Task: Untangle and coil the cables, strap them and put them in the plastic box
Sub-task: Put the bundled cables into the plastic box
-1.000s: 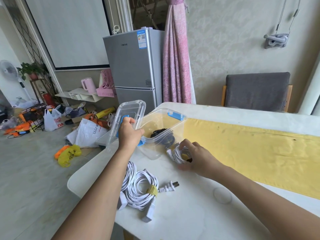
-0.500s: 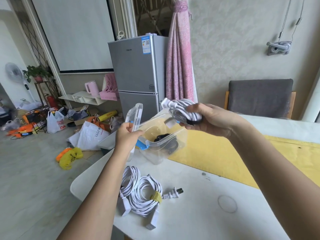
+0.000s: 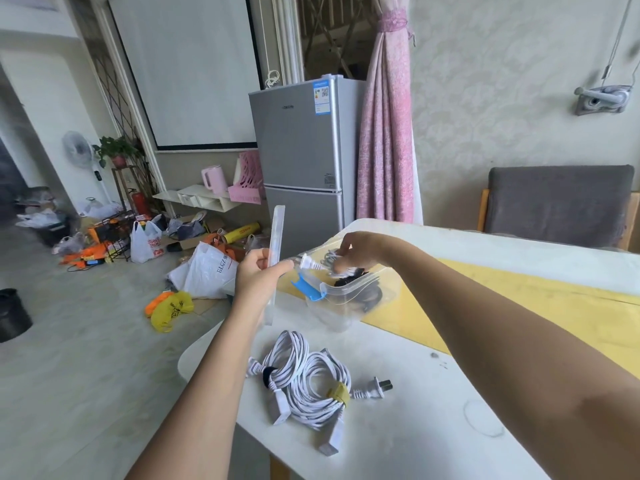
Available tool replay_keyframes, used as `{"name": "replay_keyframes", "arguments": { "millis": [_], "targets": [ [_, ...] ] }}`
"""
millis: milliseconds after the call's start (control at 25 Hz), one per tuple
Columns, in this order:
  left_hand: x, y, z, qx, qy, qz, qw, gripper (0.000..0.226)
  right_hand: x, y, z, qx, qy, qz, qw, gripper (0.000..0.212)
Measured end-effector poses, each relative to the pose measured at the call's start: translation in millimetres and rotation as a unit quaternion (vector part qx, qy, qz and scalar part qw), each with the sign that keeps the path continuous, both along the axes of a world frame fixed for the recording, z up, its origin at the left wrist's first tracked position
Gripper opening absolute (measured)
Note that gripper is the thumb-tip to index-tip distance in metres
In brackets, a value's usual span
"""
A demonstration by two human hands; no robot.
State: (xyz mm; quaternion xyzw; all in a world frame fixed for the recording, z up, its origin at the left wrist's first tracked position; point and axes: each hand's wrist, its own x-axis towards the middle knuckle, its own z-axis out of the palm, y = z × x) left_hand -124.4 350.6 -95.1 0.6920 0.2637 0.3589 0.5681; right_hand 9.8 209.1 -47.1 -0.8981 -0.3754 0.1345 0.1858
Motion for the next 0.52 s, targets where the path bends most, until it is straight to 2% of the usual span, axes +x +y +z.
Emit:
{"name": "replay_keyframes", "arguments": {
  "millis": [120,320,400,480,520],
  "targets": [
    [-1.4,3.6,-9.3,0.002,-0.008,-0.012,1.000,0.030,1.0,5.3,-9.8,-0.112,-0.081,0.021,0.990,0.028],
    [-7.5,3.1,-16.7,-0.003,-0.017,-0.020,1.000,0.027,-5.3,8.8,-9.1,-0.170,-0.157,0.017,0.973,0.039],
    [-10.1,3.6,-15.8,-0.014,-0.026,-0.002,1.000,0.023,-19.1,3.1,2.2,-0.120,-0.206,0.018,0.971,0.033],
    [-14.6,6.4,-12.9,-0.030,-0.038,0.013,0.999,0.019,-46.4,-6.7,12.6,-0.019,-0.259,0.019,0.965,0.028],
    [-15.7,8.7,-12.2,-0.038,-0.042,0.016,0.998,0.018,-63.1,-13.1,13.5,0.019,-0.262,0.054,0.963,0.025]
  ]
}}
